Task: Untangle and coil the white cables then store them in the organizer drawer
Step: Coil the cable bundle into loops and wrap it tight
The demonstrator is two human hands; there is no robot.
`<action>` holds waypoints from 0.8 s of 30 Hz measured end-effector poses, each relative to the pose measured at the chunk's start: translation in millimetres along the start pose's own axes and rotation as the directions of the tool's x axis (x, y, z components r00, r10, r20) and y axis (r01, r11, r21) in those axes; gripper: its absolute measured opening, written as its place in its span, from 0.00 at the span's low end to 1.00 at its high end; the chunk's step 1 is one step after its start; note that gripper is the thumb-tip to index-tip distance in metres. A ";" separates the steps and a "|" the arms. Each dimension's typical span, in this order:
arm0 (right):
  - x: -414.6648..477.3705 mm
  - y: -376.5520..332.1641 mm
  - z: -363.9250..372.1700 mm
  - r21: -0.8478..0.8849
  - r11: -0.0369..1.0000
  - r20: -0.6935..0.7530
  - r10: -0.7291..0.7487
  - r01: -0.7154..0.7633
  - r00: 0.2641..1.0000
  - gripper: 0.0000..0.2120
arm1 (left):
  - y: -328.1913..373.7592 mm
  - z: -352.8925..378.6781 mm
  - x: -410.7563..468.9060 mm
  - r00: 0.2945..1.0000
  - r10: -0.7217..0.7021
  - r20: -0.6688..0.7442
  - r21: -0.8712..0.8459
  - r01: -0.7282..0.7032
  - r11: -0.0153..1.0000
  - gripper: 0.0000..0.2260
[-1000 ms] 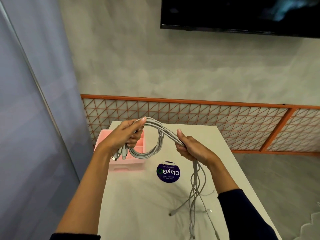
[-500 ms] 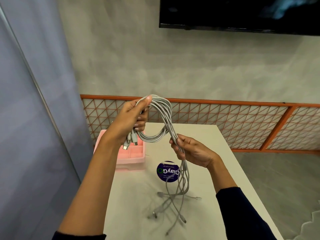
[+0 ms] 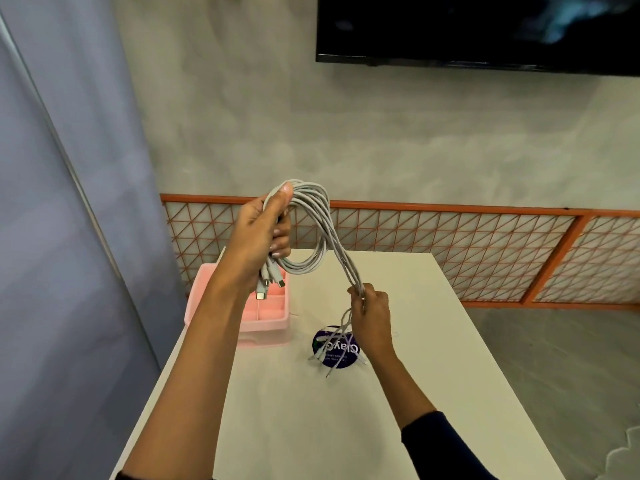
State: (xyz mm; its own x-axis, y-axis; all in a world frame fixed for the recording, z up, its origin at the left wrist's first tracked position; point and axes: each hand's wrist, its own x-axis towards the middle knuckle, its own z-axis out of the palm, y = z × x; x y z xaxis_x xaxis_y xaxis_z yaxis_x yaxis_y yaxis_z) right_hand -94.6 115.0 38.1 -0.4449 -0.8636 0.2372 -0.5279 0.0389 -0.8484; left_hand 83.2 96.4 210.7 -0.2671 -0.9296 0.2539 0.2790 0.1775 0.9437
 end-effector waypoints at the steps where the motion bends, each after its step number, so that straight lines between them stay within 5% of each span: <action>1: 0.7 5.1 1.4 0.015 1.000 -0.036 0.019 -0.019 0.999 0.10 | 2.1 -0.9 0.1 1.000 0.011 -0.004 -0.012 -0.011 1.000 0.17; 11: -7.0 31.7 -17.7 0.469 0.858 0.312 0.059 -0.208 0.948 0.17 | 5.6 -12.8 3.8 0.999 0.042 -0.019 -0.024 -0.042 0.999 0.18; 18: -1.4 41.6 -47.8 0.549 0.585 0.679 0.104 -0.597 0.726 0.30 | 2.6 -31.0 7.8 0.998 -0.002 -0.065 -0.099 -0.004 0.995 0.17; 24: 0.9 39.4 -42.8 0.480 0.696 0.691 0.076 -0.535 0.719 0.24 | 1.4 -26.1 8.9 1.000 -0.004 -0.023 -0.107 0.001 0.994 0.17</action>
State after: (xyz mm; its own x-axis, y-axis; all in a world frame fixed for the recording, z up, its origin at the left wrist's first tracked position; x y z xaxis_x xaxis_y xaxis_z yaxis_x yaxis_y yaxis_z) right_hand -146.8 137.3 25.1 0.1401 -0.9652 -0.2207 0.2178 0.2475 -0.9441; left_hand 105.3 79.9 208.7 -0.2472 -0.9374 0.2453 0.3752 0.1408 0.9162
